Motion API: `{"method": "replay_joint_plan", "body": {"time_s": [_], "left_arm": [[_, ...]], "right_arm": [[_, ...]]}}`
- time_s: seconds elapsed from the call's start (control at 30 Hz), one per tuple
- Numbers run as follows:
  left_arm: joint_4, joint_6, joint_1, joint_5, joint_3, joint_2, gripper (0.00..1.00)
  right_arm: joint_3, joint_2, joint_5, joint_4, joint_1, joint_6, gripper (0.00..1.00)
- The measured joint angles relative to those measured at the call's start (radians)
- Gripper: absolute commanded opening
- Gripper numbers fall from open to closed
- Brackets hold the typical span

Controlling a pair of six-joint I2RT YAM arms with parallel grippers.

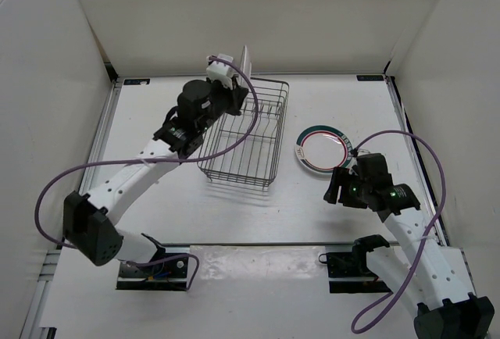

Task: Unload the plates from the dish rack

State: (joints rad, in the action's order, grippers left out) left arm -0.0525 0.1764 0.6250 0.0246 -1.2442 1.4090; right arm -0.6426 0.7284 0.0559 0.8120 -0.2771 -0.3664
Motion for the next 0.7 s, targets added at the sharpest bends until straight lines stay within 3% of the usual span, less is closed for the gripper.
{"method": "replay_joint_plan", "body": {"time_s": [0.13,0.27,0.43,0.57,0.6,0.63,0.7], "left_arm": [[0.166,-0.161,0.024,0.100,-0.106,-0.061,0.00],[0.299,-0.351,0.055,0.312,-0.159,-0.117,0.00],[0.365,-0.415,-0.029,0.526,0.110,-0.256,0.00],[0.455,-0.332,-0.155,0.570,0.290,-0.231,0.00],[0.474,-0.305,-0.186,0.572,0.327,-0.215,0.01],[0.491,-0.281,-0.211,0.571,0.359,-0.197,0.10],[0.513,-0.234,-0.241,0.571,0.406,-0.166,0.10]], "right_arm": [[0.000,0.000,0.000,0.000,0.000,0.000,0.70],[0.000,0.000,0.001,0.000,0.000,0.001,0.70],[0.000,0.000,0.009,-0.001,0.000,0.002,0.70],[0.000,0.000,0.019,-0.001,0.000,0.004,0.70],[0.000,0.000,0.020,-0.001,0.000,0.004,0.70],[0.000,0.000,0.023,-0.001,0.000,0.004,0.70],[0.000,0.000,0.024,-0.002,0.000,0.005,0.70]]}}
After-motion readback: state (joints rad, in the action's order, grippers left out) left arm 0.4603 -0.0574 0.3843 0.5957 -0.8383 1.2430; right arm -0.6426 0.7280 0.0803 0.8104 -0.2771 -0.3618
